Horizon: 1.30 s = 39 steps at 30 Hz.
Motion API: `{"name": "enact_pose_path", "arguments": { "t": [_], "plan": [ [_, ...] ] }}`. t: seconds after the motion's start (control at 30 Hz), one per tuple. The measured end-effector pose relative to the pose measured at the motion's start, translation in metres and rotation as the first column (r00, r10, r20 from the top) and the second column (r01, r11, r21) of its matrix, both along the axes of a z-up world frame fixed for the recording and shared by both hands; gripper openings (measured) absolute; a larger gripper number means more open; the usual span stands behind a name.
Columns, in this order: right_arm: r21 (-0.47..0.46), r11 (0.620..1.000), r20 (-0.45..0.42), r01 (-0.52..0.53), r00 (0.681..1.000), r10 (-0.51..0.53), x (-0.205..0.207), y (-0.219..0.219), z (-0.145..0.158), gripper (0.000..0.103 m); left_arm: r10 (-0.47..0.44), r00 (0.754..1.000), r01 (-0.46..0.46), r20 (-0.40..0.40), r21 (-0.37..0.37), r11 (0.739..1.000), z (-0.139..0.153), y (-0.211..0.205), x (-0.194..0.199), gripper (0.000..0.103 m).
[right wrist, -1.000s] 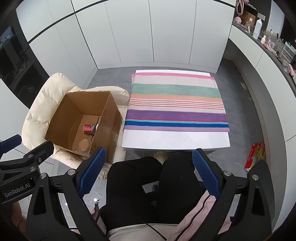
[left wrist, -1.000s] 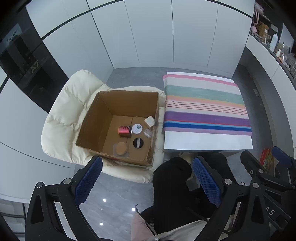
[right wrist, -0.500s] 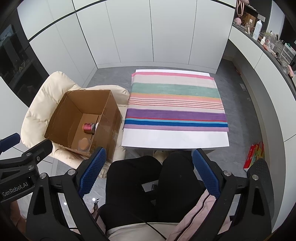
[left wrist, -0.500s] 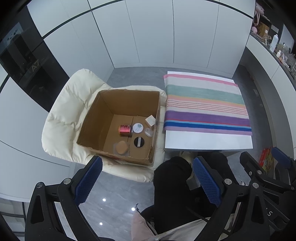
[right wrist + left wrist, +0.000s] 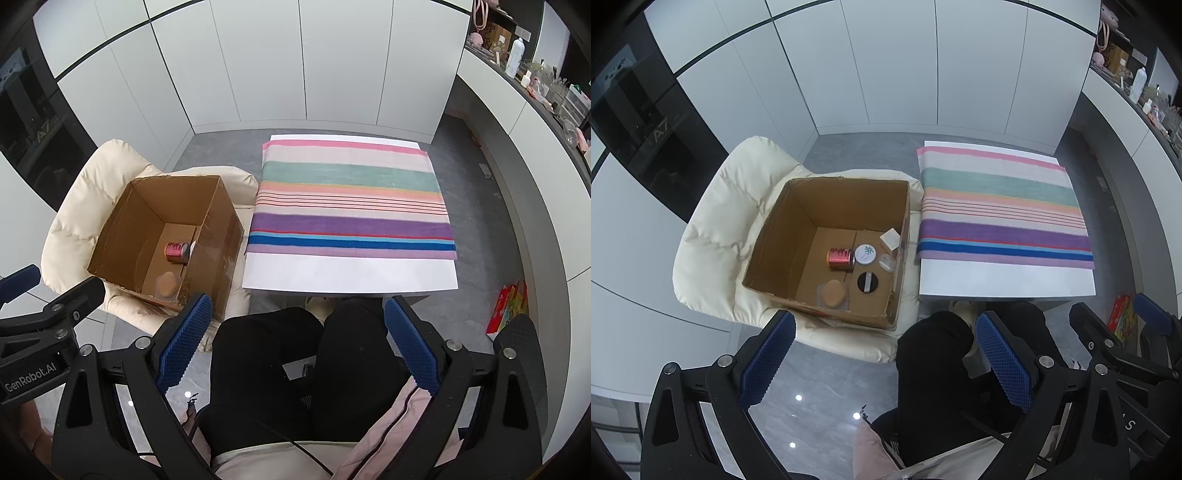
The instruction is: Organize objects
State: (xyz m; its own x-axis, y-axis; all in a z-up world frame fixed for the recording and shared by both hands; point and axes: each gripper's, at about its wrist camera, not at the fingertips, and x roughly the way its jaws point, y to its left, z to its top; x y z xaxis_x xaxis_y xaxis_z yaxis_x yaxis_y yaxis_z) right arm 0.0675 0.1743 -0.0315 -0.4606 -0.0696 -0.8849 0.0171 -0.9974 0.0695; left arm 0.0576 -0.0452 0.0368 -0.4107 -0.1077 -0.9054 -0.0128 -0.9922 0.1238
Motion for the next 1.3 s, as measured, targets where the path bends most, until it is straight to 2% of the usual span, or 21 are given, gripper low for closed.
{"name": "enact_pose_path", "arguments": {
  "t": [1.3],
  "plan": [
    [-0.001, 1.0, 0.012, 0.003, 1.0, -0.003, 0.0023, -0.0002, -0.0054, 0.096, -0.002, 1.0, 0.002, 0.016, 0.0, 1.0, -0.0059, 0.0011, -0.0018, 0.099]
  ]
}}
